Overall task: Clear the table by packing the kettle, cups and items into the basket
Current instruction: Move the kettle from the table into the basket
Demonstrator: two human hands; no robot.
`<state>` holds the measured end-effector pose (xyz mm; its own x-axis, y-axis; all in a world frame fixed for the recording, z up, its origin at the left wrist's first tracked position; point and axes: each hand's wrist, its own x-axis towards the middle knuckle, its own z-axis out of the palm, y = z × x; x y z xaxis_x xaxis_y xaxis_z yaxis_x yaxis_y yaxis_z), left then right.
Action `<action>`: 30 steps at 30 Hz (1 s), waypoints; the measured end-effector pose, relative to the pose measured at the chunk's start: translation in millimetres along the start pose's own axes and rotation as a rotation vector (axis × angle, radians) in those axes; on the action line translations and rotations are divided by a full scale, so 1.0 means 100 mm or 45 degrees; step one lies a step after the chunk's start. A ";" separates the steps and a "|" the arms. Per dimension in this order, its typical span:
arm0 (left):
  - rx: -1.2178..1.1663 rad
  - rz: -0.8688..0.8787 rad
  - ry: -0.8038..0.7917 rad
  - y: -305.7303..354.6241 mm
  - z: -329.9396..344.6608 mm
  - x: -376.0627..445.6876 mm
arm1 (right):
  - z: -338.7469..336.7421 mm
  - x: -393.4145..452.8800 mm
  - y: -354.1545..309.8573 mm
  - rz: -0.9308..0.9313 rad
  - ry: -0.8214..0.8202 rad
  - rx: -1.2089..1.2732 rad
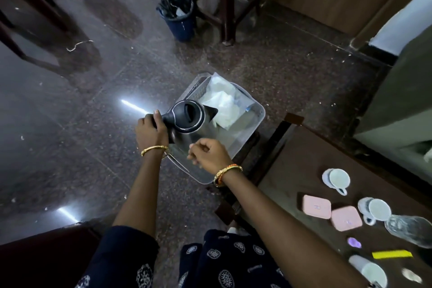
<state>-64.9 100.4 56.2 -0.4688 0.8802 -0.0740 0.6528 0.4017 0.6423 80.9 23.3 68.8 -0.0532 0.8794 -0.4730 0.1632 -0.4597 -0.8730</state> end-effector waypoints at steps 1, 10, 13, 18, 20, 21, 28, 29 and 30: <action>-0.007 -0.020 0.013 0.00 -0.02 -0.04 | 0.05 0.00 -0.01 0.038 -0.032 -0.012; -0.460 -0.501 -0.016 -0.27 0.00 -0.66 | 0.36 0.08 0.04 0.378 -0.077 0.272; -0.841 -0.855 -0.030 -0.48 0.15 -0.73 | 0.49 0.11 0.05 0.562 0.026 0.546; -0.772 -1.016 -0.473 -0.72 0.42 -0.87 | 0.47 0.13 0.04 0.552 0.243 0.603; -0.661 -0.959 -0.532 -0.75 0.50 -0.92 | 0.33 0.10 0.01 0.454 0.381 0.592; -0.643 -0.973 -0.525 -0.77 0.52 -0.94 | 0.25 0.09 -0.01 0.408 0.462 0.558; -0.678 -1.040 -0.338 -0.76 0.58 -1.02 | -0.14 -0.08 -0.11 0.163 0.523 0.441; -0.690 -1.042 -0.337 -0.77 0.59 -1.03 | -0.20 -0.13 -0.11 0.112 0.493 0.419; -0.661 -1.025 -0.334 -0.77 0.59 -1.05 | -0.29 -0.19 -0.11 0.082 0.481 0.413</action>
<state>-31.0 -7.6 -30.1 -0.4702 0.4468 -0.7611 -0.1731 0.7990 0.5759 108.4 15.2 90.8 0.3172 0.8038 -0.5033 -0.1636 -0.4764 -0.8639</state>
